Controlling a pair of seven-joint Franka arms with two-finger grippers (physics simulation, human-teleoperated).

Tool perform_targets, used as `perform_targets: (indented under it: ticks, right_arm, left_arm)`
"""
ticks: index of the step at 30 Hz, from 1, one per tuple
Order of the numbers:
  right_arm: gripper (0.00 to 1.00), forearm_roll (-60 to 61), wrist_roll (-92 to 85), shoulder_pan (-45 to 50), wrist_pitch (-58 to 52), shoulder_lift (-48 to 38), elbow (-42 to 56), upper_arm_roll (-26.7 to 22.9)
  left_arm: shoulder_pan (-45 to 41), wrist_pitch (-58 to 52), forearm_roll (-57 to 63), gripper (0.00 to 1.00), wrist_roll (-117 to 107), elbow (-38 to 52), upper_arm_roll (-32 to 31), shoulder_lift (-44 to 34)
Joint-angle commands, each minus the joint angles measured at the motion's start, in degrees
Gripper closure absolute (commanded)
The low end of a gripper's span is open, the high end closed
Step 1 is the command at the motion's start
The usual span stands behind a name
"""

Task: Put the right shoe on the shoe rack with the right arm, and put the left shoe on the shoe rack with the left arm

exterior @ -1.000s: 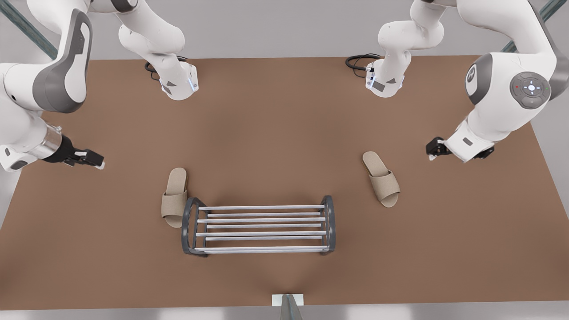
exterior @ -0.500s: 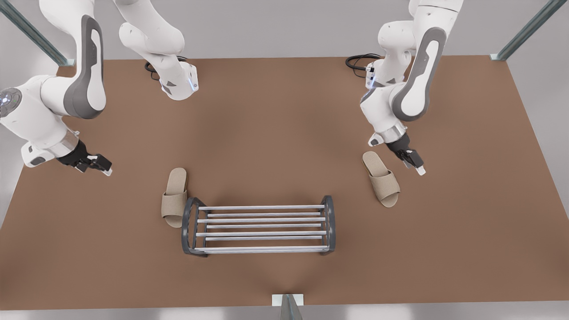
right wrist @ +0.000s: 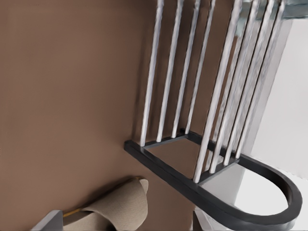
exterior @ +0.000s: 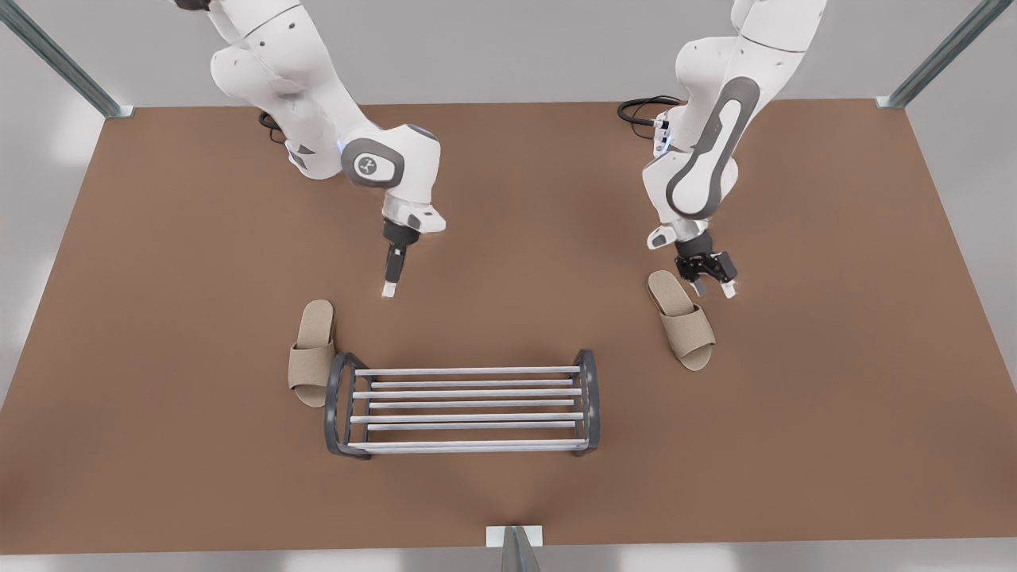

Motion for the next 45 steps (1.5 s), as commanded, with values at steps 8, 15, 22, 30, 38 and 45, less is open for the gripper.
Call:
perform_targets:
  ticks: [8,15,22,30,38,45]
  right_arm:
    - [0.0,-35.7,35.1,-21.15,-2.23,7.14,-2.1,-4.58]
    - [0.0,-41.68,39.76,-18.34,-9.44,13.39,-3.34,-6.42]
    - [0.0,-49.33,45.38,-18.25,-8.74,15.93,-2.9,-9.5]
    - [0.0,-49.42,49.25,-16.32,-8.74,17.52,-2.99,-9.59]
    - [0.0,-56.36,49.34,-16.32,-8.83,20.5,-0.44,-11.61]
    - [0.0,-59.25,49.43,-16.23,-8.91,22.26,0.79,-13.02]
  left_arm:
    - [-26.42,-12.63,0.38,0.0,-34.38,-1.14,-0.08,4.48]
    - [-27.22,-14.92,0.38,0.0,-33.15,-4.31,0.09,5.27]
    - [-27.04,-20.1,0.38,0.0,-30.08,-4.48,1.94,8.7]
    - [-27.13,-21.07,9.6,0.0,-26.56,-5.36,11.86,9.4]
    - [-27.13,-20.8,14.62,0.0,-27.18,-0.35,16.44,14.76]
    - [-27.13,-7.09,16.73,0.0,-25.51,1.67,22.77,13.71]
